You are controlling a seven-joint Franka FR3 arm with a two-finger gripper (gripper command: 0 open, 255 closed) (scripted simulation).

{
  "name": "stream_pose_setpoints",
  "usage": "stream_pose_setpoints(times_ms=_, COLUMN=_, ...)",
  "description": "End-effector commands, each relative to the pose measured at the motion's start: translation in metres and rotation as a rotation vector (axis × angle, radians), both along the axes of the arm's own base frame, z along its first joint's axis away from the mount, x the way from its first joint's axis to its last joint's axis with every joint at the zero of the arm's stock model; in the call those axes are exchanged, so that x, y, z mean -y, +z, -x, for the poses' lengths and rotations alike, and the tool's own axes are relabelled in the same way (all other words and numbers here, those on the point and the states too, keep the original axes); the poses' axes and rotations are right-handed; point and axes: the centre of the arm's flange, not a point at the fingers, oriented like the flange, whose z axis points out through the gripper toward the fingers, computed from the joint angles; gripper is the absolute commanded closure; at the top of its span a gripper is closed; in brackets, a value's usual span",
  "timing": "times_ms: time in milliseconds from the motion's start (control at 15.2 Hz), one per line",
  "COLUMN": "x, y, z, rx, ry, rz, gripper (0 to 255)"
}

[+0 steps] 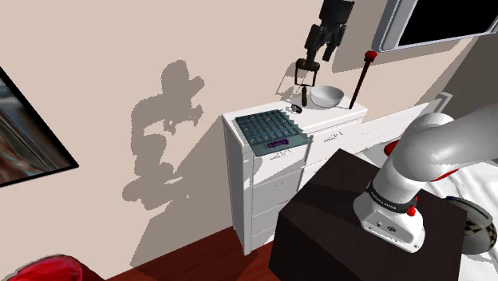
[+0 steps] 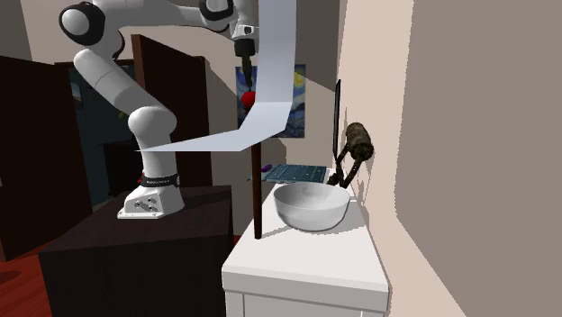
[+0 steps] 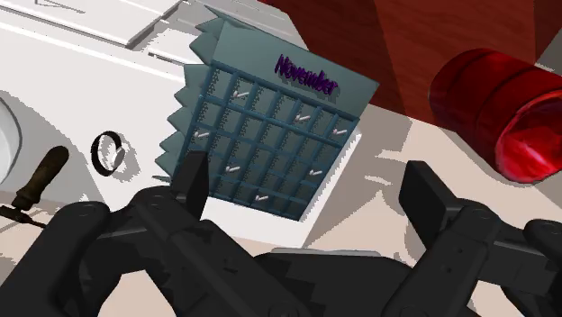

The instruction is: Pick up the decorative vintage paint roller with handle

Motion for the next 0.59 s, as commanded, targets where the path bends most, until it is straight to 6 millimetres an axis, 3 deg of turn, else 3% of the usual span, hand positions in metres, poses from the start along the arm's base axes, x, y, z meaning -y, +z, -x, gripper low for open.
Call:
stream_pose_setpoints(times_ms=0, x=0.0, y=0.0, z=0.0, rx=0.0, ry=0.0, rz=0.0, gripper=0)
stream_pose_setpoints(times_ms=528, x=0.036, y=-0.069, z=-0.053, rx=0.042, ry=-0.15, rz=0.094, gripper=0)
